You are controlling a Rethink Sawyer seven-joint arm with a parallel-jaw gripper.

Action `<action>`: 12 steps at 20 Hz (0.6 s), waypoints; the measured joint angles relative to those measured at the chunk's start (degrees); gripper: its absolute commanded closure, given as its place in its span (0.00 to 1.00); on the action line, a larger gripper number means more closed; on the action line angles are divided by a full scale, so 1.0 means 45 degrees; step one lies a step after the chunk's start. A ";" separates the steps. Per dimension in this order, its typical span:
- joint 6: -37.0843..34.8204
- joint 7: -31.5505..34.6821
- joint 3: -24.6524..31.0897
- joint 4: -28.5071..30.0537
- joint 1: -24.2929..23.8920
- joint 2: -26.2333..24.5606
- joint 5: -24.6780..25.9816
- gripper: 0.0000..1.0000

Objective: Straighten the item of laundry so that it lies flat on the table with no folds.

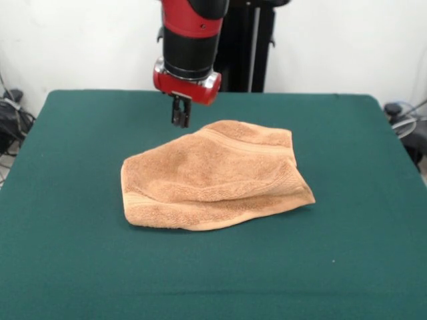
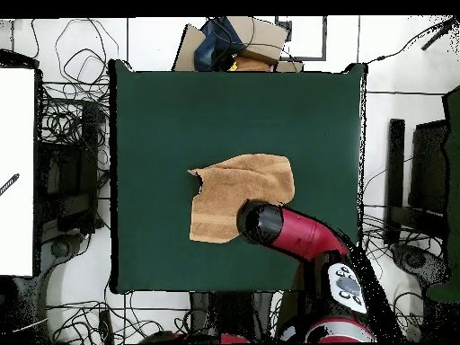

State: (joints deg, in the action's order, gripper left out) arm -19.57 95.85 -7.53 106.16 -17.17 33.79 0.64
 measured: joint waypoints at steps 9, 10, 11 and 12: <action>0.0000 0.0000 0.0011 -0.0245 0.0003 -0.0296 0.0000 1.00; 0.0000 0.0000 0.0013 -0.0320 0.0007 -0.0382 0.0000 1.00; 0.0000 0.0000 0.0013 -0.0434 0.0016 -0.0504 -0.0003 1.00; 0.0000 0.0000 0.0013 -0.0515 0.0025 -0.0595 0.0000 1.00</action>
State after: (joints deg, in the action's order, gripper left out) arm -19.57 95.85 -7.47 103.84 -17.06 31.12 0.64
